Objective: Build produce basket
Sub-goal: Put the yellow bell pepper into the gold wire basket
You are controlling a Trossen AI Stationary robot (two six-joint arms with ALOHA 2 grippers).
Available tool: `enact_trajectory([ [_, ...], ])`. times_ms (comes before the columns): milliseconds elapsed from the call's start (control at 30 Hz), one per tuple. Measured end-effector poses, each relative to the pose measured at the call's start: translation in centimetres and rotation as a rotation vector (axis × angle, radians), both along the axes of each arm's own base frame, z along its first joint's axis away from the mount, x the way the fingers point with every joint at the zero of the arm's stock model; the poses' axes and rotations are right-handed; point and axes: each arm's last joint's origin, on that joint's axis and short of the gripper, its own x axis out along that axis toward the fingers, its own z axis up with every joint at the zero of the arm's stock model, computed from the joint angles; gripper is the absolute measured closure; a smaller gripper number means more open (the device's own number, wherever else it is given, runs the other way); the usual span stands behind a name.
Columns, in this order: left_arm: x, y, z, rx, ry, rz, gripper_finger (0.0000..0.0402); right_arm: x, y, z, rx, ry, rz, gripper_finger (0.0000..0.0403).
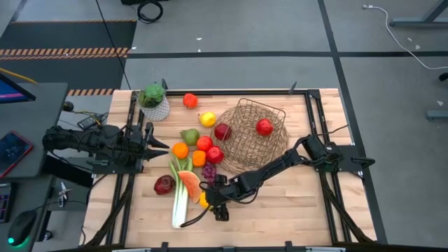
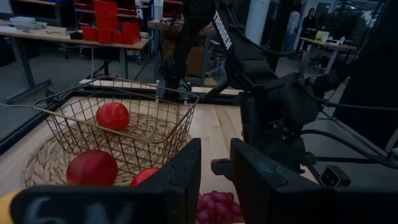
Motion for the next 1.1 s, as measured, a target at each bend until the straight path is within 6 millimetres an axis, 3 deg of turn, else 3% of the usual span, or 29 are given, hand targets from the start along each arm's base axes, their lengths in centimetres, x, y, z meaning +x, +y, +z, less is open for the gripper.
enact_trajectory([
  [567,0.0,0.0,0.0,-0.001,0.001,0.0,0.0308,0.3,-0.9,6.3,-0.145,0.171,-0.004,0.0082],
  [867,0.0,0.0,0.1,-0.002,-0.007,0.0,0.0308,-0.3,-1.6,11.9,-0.304,0.194,-0.015,0.0082],
  [1100,0.3,-0.1,0.2,-0.017,-0.056,0.0,0.0308,-0.8,-1.6,16.5,-0.258,0.146,0.056,0.0082],
])
